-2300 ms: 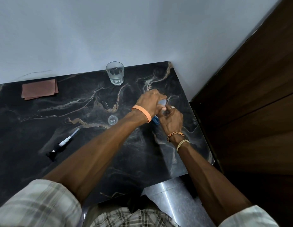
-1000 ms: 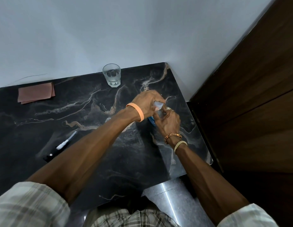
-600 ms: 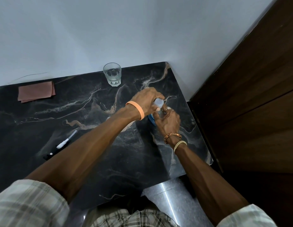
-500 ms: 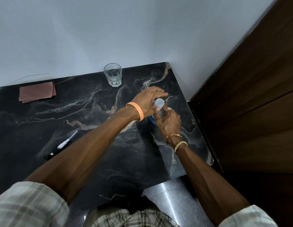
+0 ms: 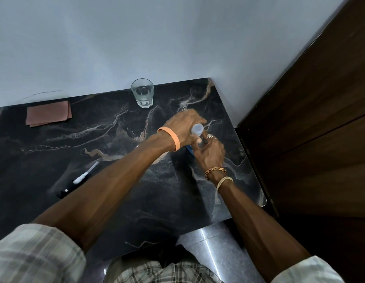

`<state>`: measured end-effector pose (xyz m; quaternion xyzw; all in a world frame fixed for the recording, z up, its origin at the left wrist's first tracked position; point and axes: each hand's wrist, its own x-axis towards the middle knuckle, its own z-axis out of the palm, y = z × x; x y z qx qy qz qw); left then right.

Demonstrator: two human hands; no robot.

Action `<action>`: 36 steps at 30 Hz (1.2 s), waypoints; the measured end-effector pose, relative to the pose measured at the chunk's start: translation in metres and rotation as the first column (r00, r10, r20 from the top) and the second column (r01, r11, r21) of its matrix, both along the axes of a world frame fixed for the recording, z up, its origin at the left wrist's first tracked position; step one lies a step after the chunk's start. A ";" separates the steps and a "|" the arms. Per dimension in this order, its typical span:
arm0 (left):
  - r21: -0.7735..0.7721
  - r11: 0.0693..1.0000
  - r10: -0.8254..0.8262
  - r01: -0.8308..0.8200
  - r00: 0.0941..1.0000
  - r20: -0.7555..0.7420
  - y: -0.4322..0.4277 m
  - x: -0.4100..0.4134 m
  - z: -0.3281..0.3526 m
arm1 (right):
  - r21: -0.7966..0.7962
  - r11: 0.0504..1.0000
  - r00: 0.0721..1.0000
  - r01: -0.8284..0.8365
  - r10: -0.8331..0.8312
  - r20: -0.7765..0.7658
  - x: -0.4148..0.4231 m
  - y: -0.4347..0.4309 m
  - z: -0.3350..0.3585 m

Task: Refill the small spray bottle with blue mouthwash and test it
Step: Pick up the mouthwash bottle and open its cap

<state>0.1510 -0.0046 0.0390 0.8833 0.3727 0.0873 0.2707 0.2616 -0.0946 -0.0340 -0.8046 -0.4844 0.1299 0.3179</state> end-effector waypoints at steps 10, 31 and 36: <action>-0.020 0.999 -0.038 0.038 0.999 0.007 -0.004 -0.005 -0.002 | 0.001 1.000 1.000 -0.006 0.006 0.008 -0.003 -0.002 0.000; 0.025 0.999 -0.033 0.033 0.999 -0.019 0.000 -0.002 -0.004 | -0.037 0.999 0.999 -0.017 0.018 0.039 -0.001 -0.001 0.000; -0.021 1.000 -0.022 0.022 1.000 0.004 -0.001 -0.004 -0.005 | 0.019 0.999 1.000 -0.027 0.027 0.007 -0.001 -0.002 0.000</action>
